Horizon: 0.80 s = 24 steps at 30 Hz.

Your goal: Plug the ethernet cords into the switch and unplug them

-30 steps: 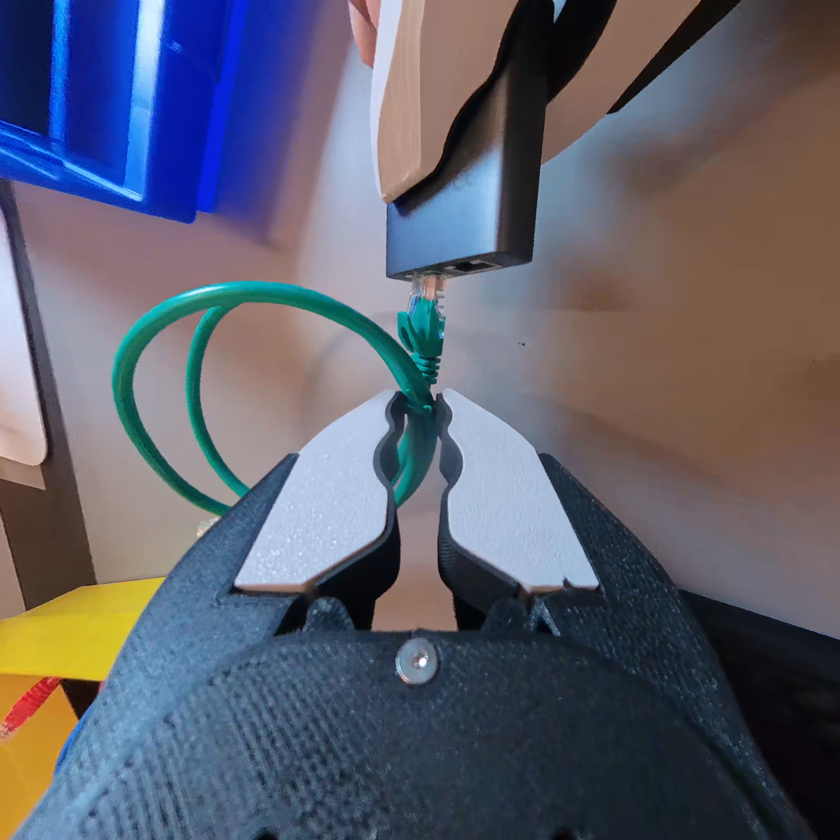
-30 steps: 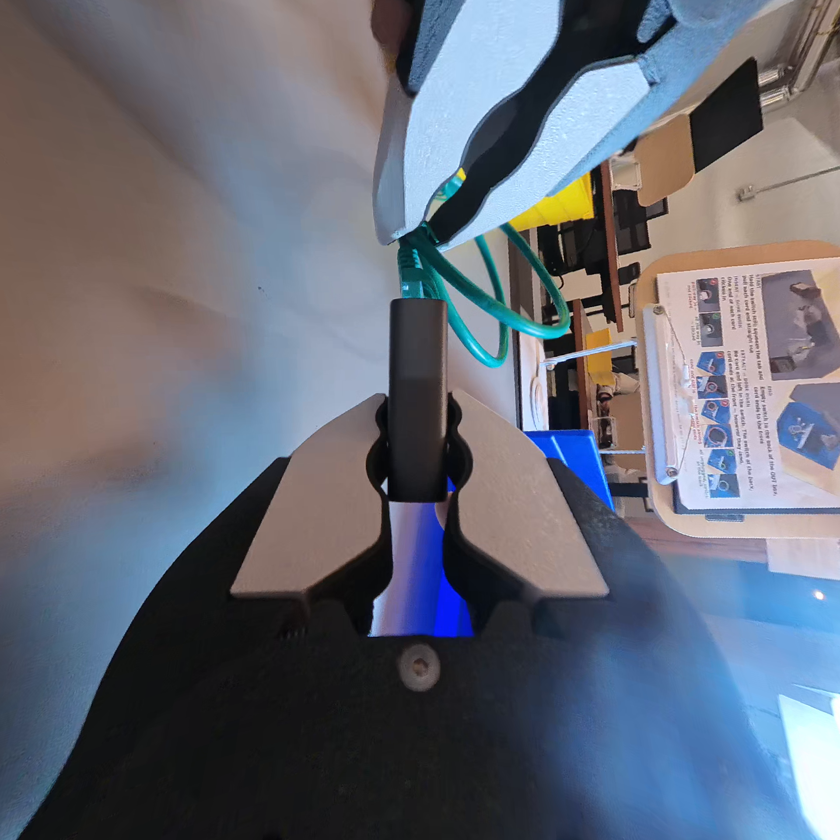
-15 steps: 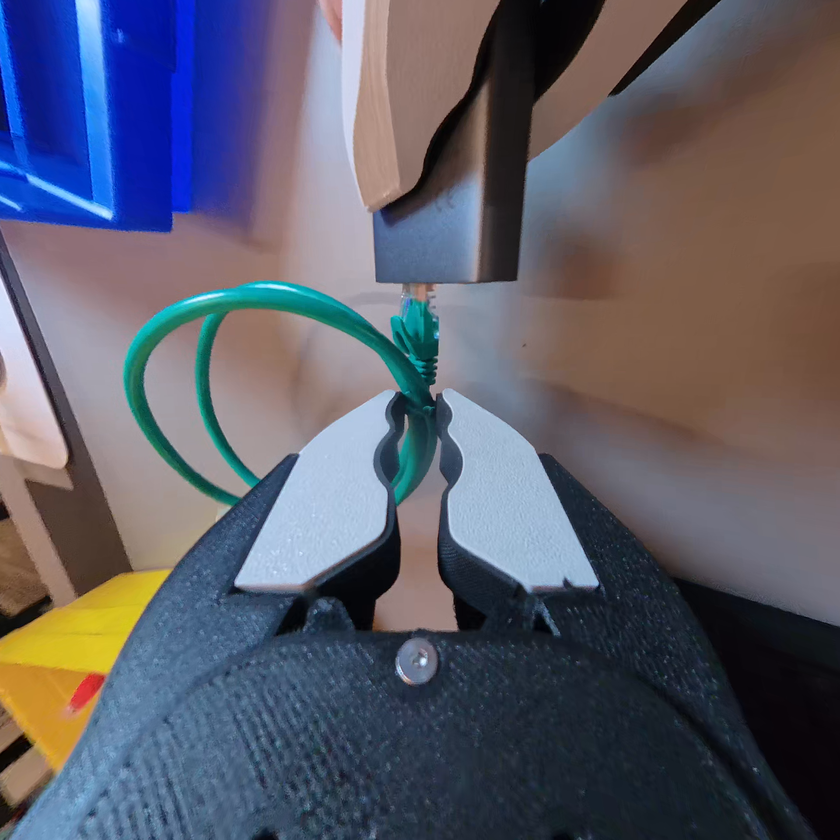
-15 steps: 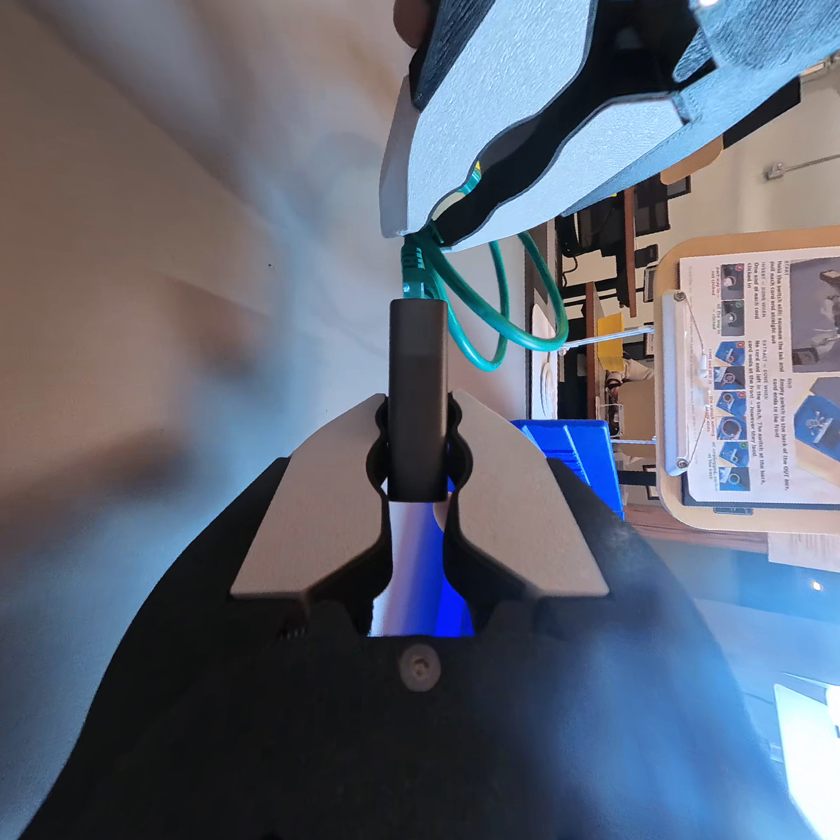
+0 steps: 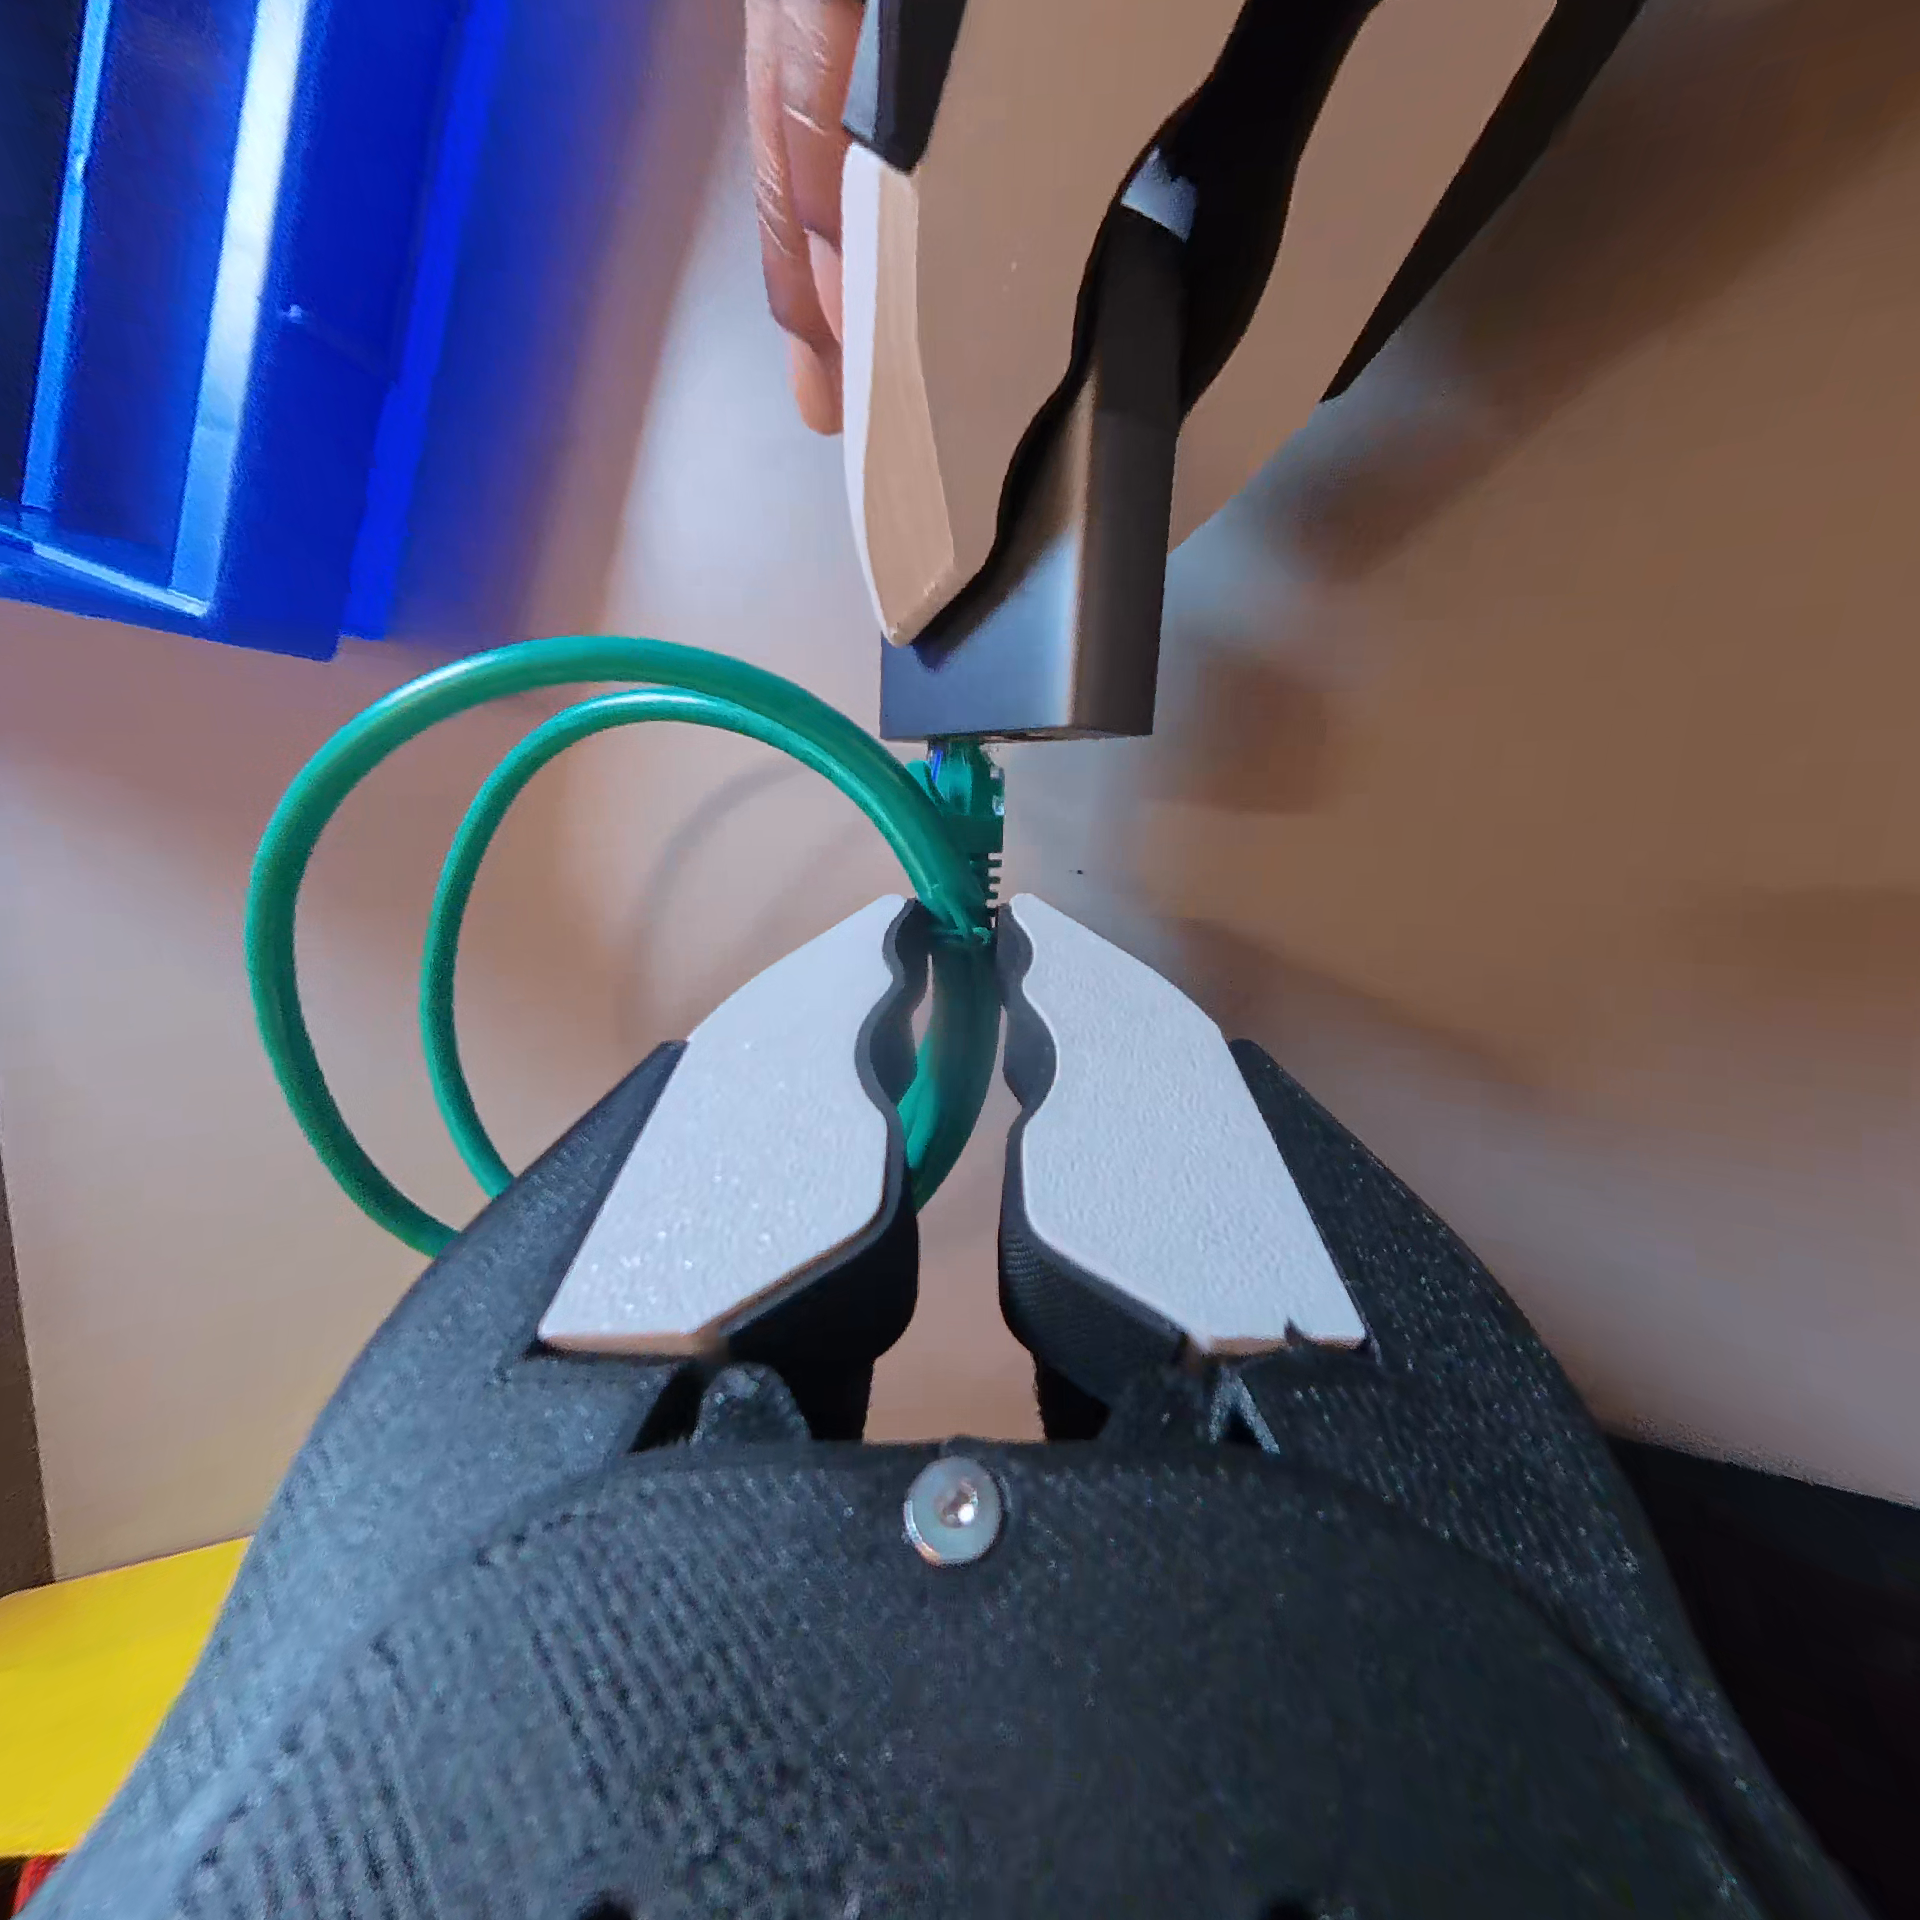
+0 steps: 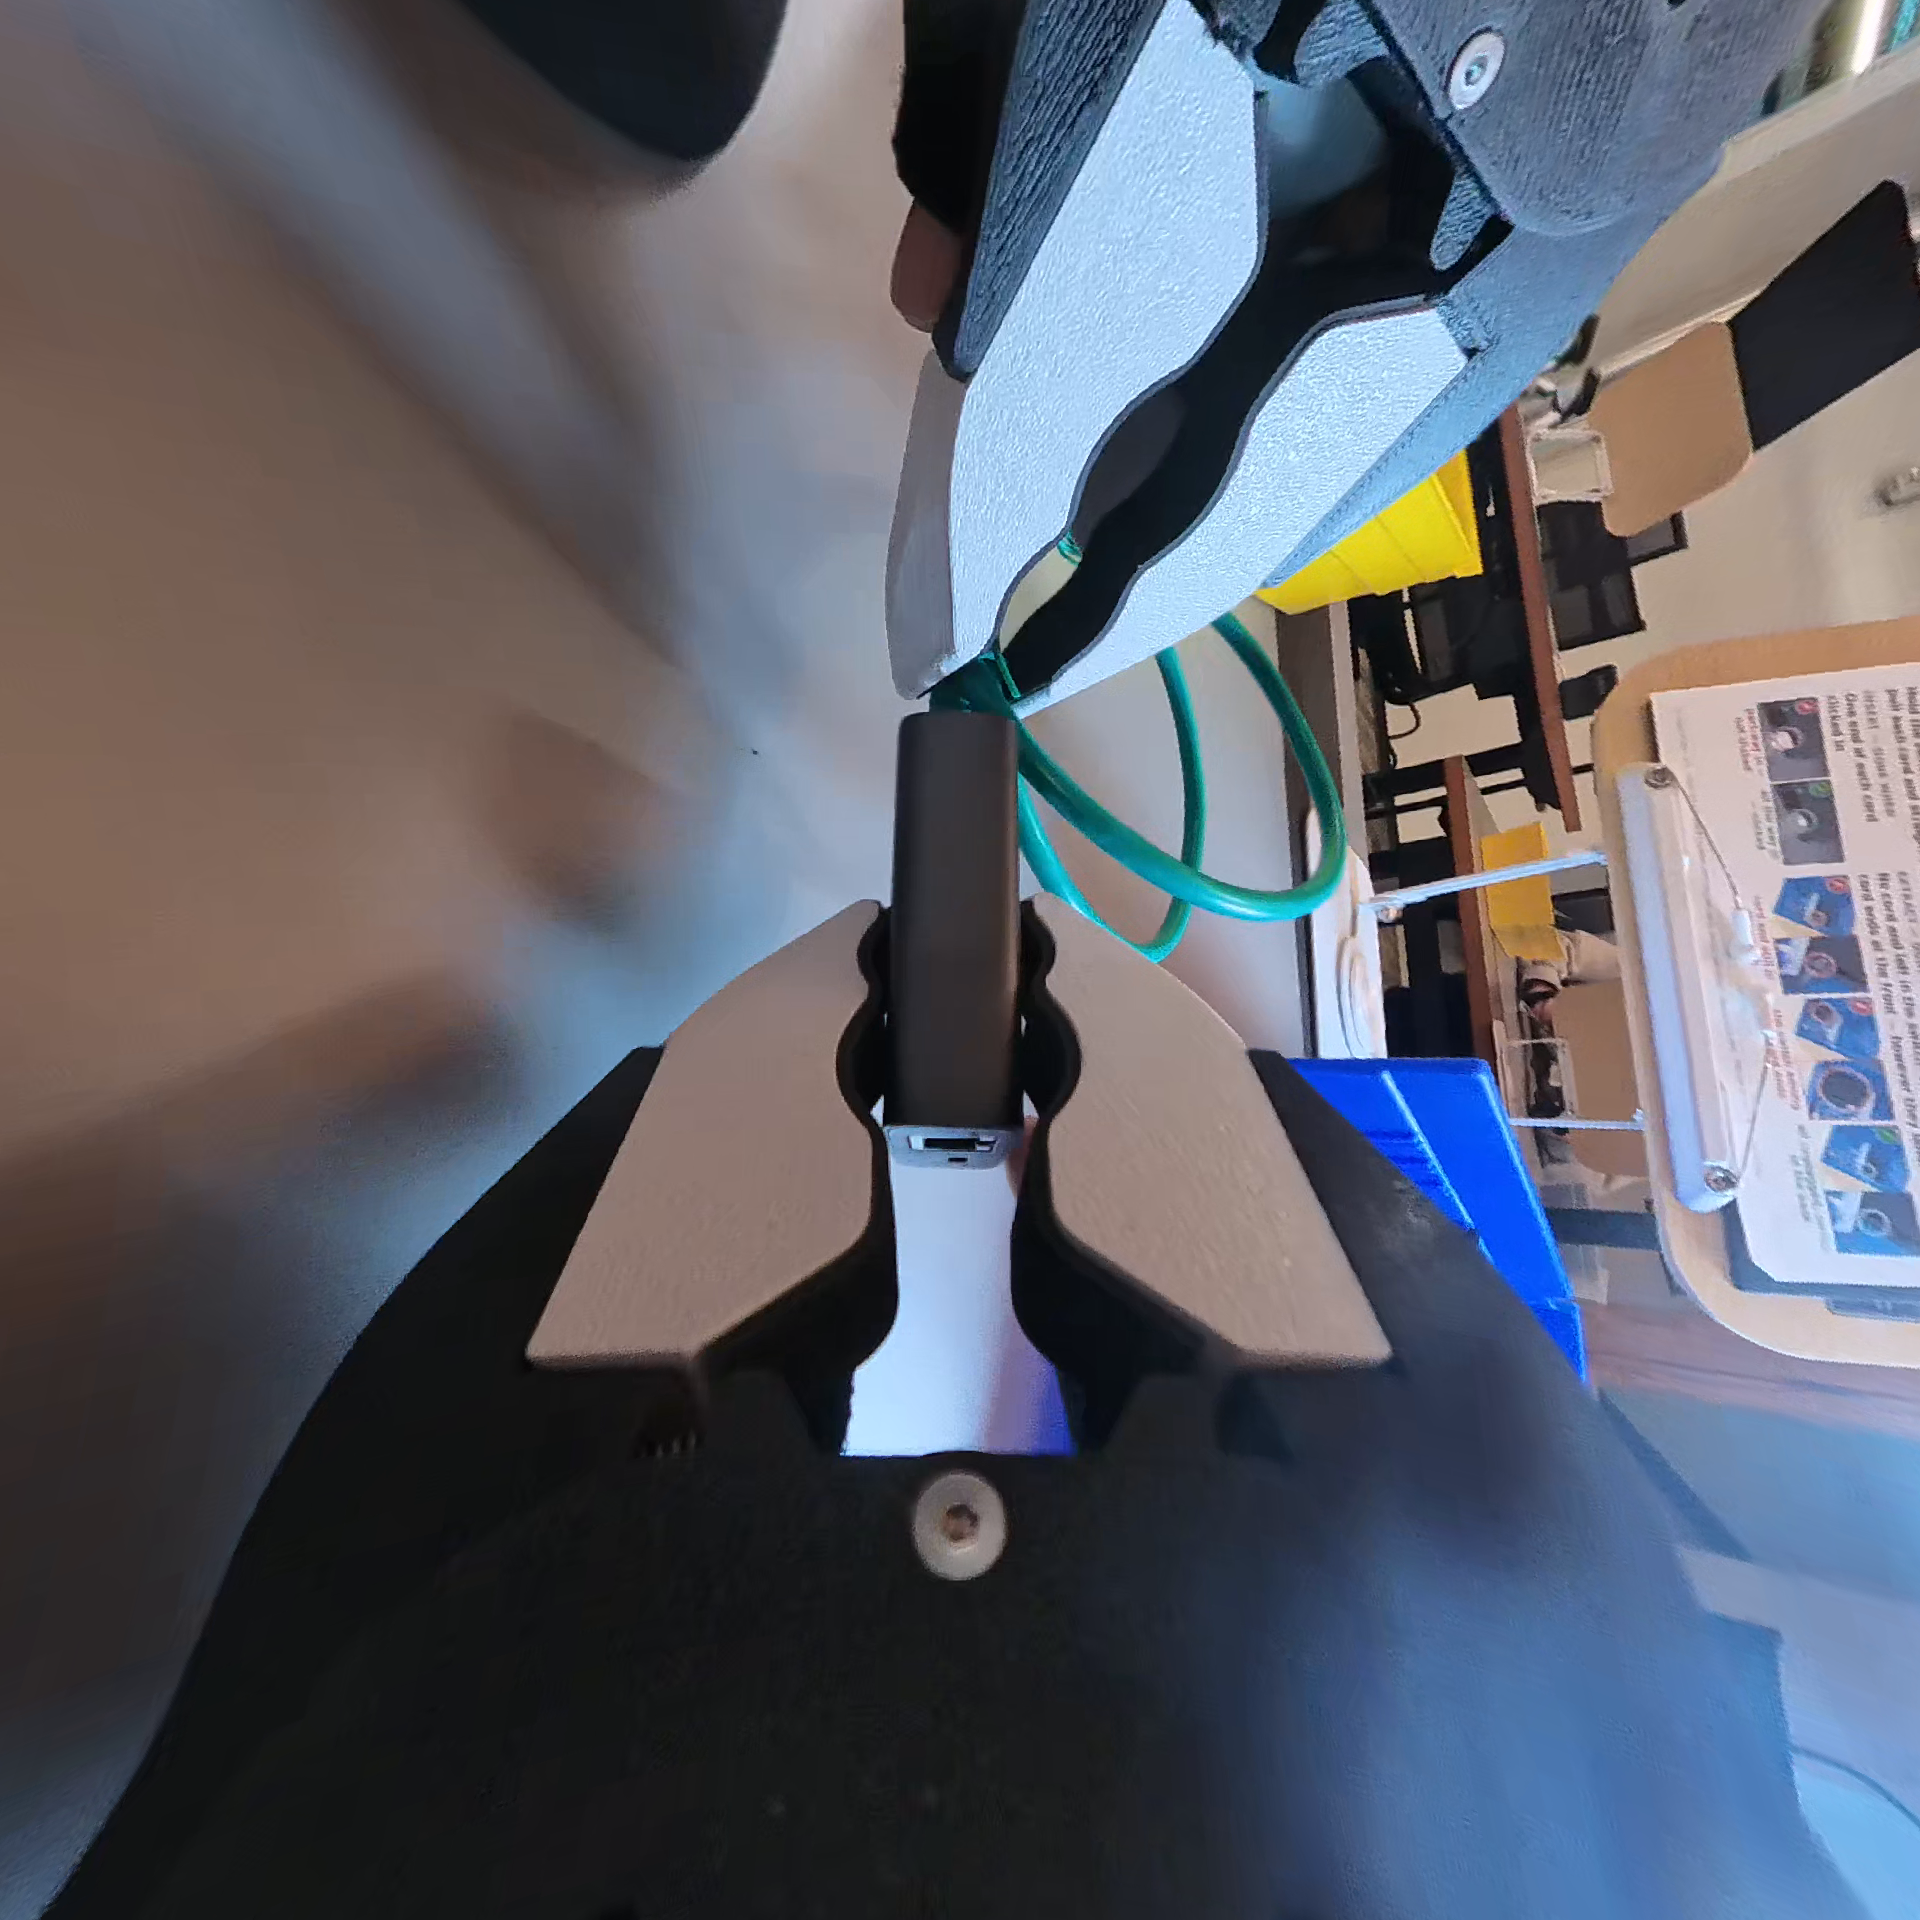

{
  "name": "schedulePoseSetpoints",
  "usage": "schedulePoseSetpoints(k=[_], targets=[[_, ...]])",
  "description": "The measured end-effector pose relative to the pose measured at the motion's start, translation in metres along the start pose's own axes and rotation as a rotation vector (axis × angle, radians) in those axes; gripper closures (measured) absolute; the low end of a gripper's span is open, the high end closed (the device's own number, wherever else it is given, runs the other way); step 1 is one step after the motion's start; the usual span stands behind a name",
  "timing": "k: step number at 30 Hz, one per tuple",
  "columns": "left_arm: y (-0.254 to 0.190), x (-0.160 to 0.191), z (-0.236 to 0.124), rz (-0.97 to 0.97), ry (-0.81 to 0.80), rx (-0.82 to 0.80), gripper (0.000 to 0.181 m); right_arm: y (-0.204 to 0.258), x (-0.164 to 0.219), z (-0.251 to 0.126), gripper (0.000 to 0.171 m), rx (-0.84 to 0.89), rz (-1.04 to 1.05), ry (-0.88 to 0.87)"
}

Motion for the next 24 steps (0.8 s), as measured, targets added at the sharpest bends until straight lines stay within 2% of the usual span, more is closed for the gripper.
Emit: schedulePoseSetpoints(k=[1,5,11,16,20,24], targets=[[-0.001,0.000,-0.001,0.005,-0.004,-0.003,0.169,0.001,0.000,0.000,0.150,-0.006,-0.002,-0.005],[0.002,0.004,-0.006,-0.022,-0.055,-0.019,0.168,-0.003,-0.001,-0.001,0.149,0.005,0.016,-0.028],[0.005,0.013,-0.012,-0.053,-0.217,-0.096,0.166,-0.009,-0.002,-0.006,0.149,0.042,0.033,-0.049],[0.002,0.023,-0.017,0.012,-0.264,-0.179,0.159,-0.009,-0.002,-0.009,0.149,0.045,0.039,-0.077],[-0.005,0.025,-0.015,0.076,-0.297,-0.220,0.167,-0.007,-0.002,-0.007,0.149,0.017,0.070,-0.116],[-0.002,0.023,-0.021,0.056,-0.312,-0.216,0.168,-0.010,0.000,-0.007,0.149,0.043,0.099,-0.103]])
Point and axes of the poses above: each gripper's, where its closed fingertips meet, z out along the fingers, x out of its underside, y = z × x across the jaws, the point moved 8 cm from there along -z, back along the fingers, and after that the axes turned 15 degrees about -x, right-handed, at the moved point
